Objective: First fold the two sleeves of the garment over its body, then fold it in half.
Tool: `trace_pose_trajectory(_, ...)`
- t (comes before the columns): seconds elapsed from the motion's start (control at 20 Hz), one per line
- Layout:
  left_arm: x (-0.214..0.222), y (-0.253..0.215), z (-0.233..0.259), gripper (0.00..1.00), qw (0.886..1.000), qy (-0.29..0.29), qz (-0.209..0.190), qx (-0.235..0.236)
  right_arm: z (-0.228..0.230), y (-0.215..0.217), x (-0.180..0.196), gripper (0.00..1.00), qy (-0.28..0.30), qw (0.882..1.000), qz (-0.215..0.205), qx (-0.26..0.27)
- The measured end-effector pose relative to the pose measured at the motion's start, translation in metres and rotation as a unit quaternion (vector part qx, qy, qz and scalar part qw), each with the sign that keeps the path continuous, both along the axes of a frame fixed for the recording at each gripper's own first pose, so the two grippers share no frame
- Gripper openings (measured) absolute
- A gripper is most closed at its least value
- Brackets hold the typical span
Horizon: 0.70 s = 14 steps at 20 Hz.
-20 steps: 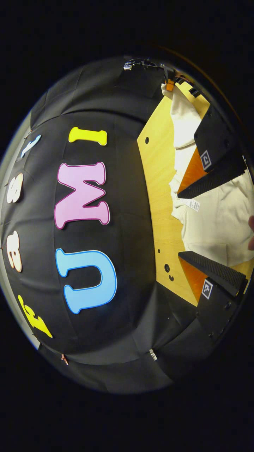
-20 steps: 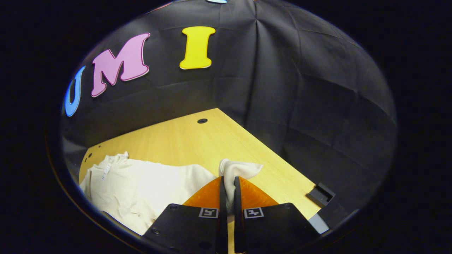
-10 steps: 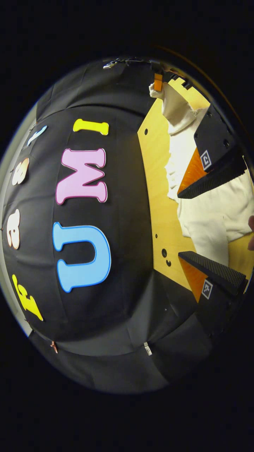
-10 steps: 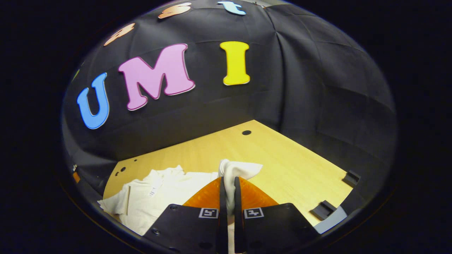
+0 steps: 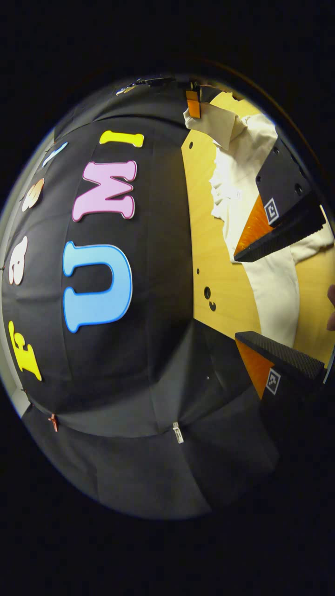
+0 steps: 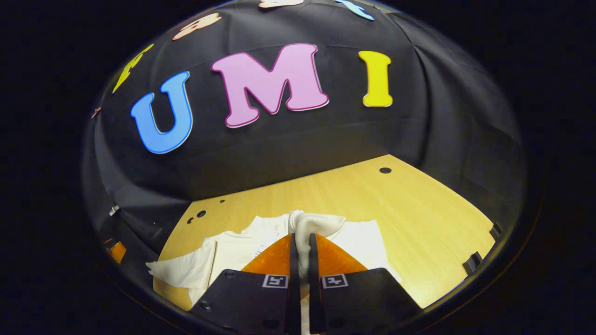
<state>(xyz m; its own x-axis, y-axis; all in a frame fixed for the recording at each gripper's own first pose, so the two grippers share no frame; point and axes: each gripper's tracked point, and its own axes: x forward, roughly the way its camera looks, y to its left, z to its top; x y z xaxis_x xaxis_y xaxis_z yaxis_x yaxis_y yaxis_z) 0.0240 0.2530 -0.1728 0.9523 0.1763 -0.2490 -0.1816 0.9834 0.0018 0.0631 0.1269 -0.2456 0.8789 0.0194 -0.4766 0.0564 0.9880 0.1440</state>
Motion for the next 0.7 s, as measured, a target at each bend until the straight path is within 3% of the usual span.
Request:
trace_pose_trajectory(0.35, -0.004, 0.08, -0.083, 0.96, 0.996, 0.057, 0.064, -0.012, -0.085, 0.082, -0.01, 0.12, 0.095, 0.995, 0.043, -0.003)
trace_pose_trajectory(0.7, 0.008, 0.126, -0.142, 0.96, 0.99, 0.11, 0.091, -0.016, -0.14, 0.114, -0.034, 0.15, 0.172, 0.983, 0.066, -0.002)
